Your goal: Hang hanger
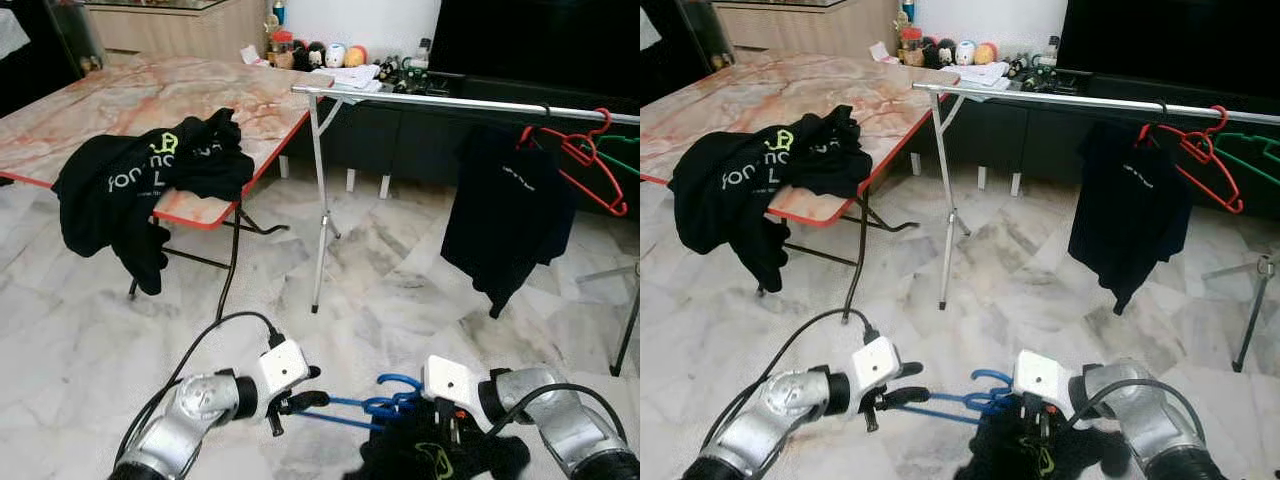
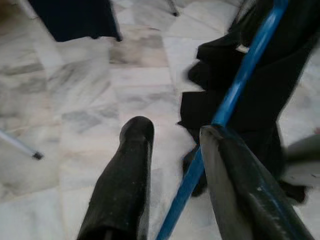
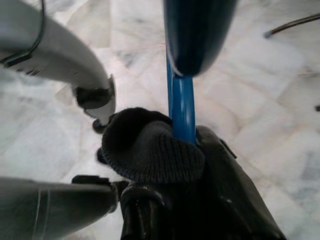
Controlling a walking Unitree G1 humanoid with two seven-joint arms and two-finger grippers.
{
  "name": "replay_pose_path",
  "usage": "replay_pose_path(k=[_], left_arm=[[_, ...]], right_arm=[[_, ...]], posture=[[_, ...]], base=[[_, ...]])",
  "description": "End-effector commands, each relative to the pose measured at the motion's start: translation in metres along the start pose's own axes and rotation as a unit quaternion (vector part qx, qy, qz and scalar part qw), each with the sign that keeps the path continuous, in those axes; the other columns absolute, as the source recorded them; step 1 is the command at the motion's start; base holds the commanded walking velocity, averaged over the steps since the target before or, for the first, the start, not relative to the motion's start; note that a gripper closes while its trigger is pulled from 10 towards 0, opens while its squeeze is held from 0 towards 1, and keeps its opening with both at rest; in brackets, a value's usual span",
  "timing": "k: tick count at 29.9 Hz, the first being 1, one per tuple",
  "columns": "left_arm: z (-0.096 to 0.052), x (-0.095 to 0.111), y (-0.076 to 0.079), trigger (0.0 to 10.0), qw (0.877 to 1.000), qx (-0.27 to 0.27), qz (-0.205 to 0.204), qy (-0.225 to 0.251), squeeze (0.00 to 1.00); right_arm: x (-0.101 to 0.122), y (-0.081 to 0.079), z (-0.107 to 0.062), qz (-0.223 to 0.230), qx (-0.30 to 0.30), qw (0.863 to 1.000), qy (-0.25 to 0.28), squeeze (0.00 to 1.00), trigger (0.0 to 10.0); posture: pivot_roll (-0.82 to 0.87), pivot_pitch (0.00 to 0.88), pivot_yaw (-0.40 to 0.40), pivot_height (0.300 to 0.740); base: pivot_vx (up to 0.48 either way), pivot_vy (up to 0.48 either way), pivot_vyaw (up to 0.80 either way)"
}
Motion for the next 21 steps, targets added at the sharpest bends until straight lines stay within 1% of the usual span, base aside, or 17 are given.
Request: replay_pose_path(k=[1,3,4,5,6,7,10,11,15,21], left_arm=[[0.001,0.01,0.005,10.0,0.999,-0.038,0.012,0.008,1.0],[0.001,0.011,0.006,10.0,0.999,-0.045,0.016,0.006,1.0],[0.001,0.01,0.012,10.0,0.997,-0.067,0.023,-0.001,0.0],[0.001,0.01,0.012,10.0,0.997,-0.067,0.023,-0.001,0.0],[0.002,0.008,0.018,10.0,0.996,-0.087,0.022,-0.006,0.0],[0.002,0.006,0.021,10.0,0.995,-0.094,0.018,-0.011,0.0],[0.002,0.002,0.025,10.0,0.994,-0.107,0.015,-0.02,0.0],[0.002,0.002,0.026,10.0,0.994,-0.109,0.015,-0.022,0.0],[0.005,0.004,0.023,10.0,0.995,-0.101,0.017,-0.021,0.0],[0.01,0.003,0.018,10.0,0.996,-0.078,0.024,-0.027,0.0]], right_arm=[[0.01,0.0,0.004,-0.03,0.012,0.999,0.0,0.0,10.0],[0.011,-0.001,0.005,-0.031,0.016,0.999,0.001,0.0,10.0],[0.017,-0.001,0.009,-0.041,0.018,0.999,0.006,0.0,10.0],[0.017,-0.001,0.009,-0.041,0.018,0.999,0.006,0.0,10.0],[0.023,0.0,0.012,-0.048,0.015,0.999,0.015,0.0,10.0],[0.025,0.0,0.013,-0.049,0.018,0.999,0.018,0.0,10.0],[0.027,0.001,0.014,-0.052,0.021,0.998,0.017,0.0,10.0],[0.03,0.003,0.014,-0.053,0.015,0.998,0.022,0.0,10.0],[0.037,0.007,0.015,-0.055,0.009,0.998,0.035,0.0,10.0],[0.044,0.003,0.017,-0.058,0.026,0.997,0.05,0.0,10.0]], posture=[[0.03,0.076,0.009,0.74],[0.03,0.076,0.009,0.74],[0.04,0.075,0.009,0.74],[0.04,0.075,0.009,0.74],[0.04,0.074,0.01,0.74],[0.04,0.074,0.01,0.74],[0.04,0.069,0.013,0.74],[0.04,0.067,0.013,0.74],[0.04,0.059,0.016,0.74],[0.04,0.048,0.018,0.74]], base=[[0.0,0.0,0.0],[0.0,0.0,0.0],[0.0,0.0,0.0],[0.0,0.0,0.0],[0.0,0.0,0.0],[0.0,0.0,0.0],[0.0,0.0,0.0],[0.0,0.0,0.0],[0.0,0.0,0.0],[0.0,0.0,0.0]])
Point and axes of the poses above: a point about 5 cm out from each wrist's last joint towards the gripper, its own z axis pointing out of the wrist towards the gripper, its own x axis along the axis of the wrist's last joint, y = z × x, the point moved 4 cm from there along z, pointing out of the wrist towards the gripper, and after that the axes turned 8 degrees about z, right-handed, at the moved point
